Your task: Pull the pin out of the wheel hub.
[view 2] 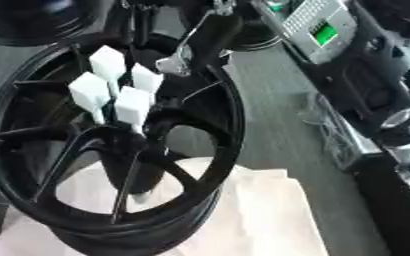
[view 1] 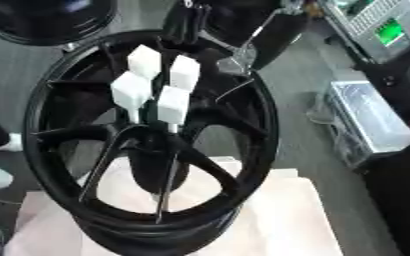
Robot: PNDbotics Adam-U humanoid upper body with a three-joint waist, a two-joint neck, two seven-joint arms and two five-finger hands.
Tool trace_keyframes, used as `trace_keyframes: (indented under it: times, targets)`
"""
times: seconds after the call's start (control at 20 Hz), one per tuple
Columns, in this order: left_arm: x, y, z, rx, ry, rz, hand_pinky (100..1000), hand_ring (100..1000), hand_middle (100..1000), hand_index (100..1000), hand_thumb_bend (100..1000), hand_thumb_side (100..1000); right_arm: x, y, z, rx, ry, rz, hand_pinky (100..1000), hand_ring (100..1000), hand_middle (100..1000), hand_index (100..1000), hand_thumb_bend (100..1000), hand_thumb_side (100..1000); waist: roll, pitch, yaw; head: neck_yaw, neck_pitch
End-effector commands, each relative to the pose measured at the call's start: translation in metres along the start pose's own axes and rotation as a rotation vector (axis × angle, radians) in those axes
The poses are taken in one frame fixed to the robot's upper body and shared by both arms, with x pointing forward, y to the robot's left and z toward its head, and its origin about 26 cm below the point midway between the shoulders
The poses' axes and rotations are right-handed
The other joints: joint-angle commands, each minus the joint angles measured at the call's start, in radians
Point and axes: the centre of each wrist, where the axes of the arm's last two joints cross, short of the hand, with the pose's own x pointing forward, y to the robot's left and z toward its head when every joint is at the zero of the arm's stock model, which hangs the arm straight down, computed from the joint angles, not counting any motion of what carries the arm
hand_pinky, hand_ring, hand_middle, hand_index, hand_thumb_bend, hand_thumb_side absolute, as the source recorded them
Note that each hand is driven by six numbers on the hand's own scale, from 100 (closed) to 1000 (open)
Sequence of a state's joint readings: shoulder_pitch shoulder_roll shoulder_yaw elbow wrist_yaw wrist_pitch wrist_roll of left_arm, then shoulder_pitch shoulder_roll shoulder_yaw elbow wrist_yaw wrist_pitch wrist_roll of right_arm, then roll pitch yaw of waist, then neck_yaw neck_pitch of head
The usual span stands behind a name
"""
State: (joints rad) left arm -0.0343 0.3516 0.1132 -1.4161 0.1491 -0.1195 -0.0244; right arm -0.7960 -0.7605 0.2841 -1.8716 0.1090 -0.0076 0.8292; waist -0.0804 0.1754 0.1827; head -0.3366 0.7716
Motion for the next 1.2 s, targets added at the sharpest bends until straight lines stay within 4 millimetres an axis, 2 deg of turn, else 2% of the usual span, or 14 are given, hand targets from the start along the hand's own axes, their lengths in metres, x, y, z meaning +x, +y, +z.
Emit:
trace_keyframes:
  times: [0.05, 0.15, 0.2, 0.3, 0.35, 0.4, 0.55, 1.2]
  targets:
    - [0.005, 0.008, -0.001, 0.003, -0.013, -0.03, 903, 969, 982, 819, 134, 969, 0.003, -0.007, 0.005, -0.012, 0.012, 0.028, 737, 703, 705, 852, 100, 272, 0.005, -0.018, -0.001, -0.002, -0.002]
    - [0.004, 0.009, 0.0, 0.006, -0.01, -0.031, 903, 968, 980, 819, 134, 972, 0.002, -0.006, 0.005, -0.014, 0.014, 0.039, 734, 701, 704, 856, 100, 367, 0.004, -0.016, -0.003, -0.006, -0.002]
    - [0.003, 0.009, 0.0, 0.006, -0.009, -0.032, 903, 968, 980, 819, 134, 974, 0.002, -0.005, 0.004, -0.013, 0.014, 0.044, 734, 702, 705, 860, 100, 464, 0.003, -0.015, -0.004, -0.008, -0.002]
    - [0.003, 0.008, 0.0, 0.006, -0.007, -0.033, 902, 968, 979, 819, 135, 976, 0.001, -0.004, 0.003, -0.014, 0.013, 0.058, 736, 706, 709, 865, 100, 560, 0.001, -0.014, -0.006, -0.012, -0.002]
    - [0.003, 0.008, 0.0, 0.005, -0.007, -0.033, 902, 967, 978, 819, 137, 978, 0.001, -0.004, 0.003, -0.019, 0.013, 0.07, 739, 711, 712, 868, 100, 710, 0.0, -0.013, -0.007, -0.014, -0.002]
    - [0.003, 0.008, -0.001, 0.005, -0.006, -0.033, 902, 967, 977, 819, 137, 978, 0.001, -0.004, 0.002, -0.025, 0.012, 0.084, 740, 713, 713, 870, 100, 822, -0.001, -0.012, -0.008, -0.015, -0.002]
    - [0.003, 0.008, -0.001, 0.004, -0.005, -0.035, 901, 965, 974, 818, 128, 979, 0.001, -0.001, 0.0, -0.036, 0.009, 0.114, 738, 713, 712, 869, 100, 965, -0.004, -0.01, -0.008, -0.021, -0.002]
    - [0.002, 0.008, 0.0, 0.01, 0.005, -0.039, 901, 964, 970, 818, 141, 989, -0.006, 0.006, -0.005, -0.055, 0.04, 0.218, 733, 732, 719, 850, 100, 1000, -0.016, -0.009, -0.01, -0.027, -0.002]
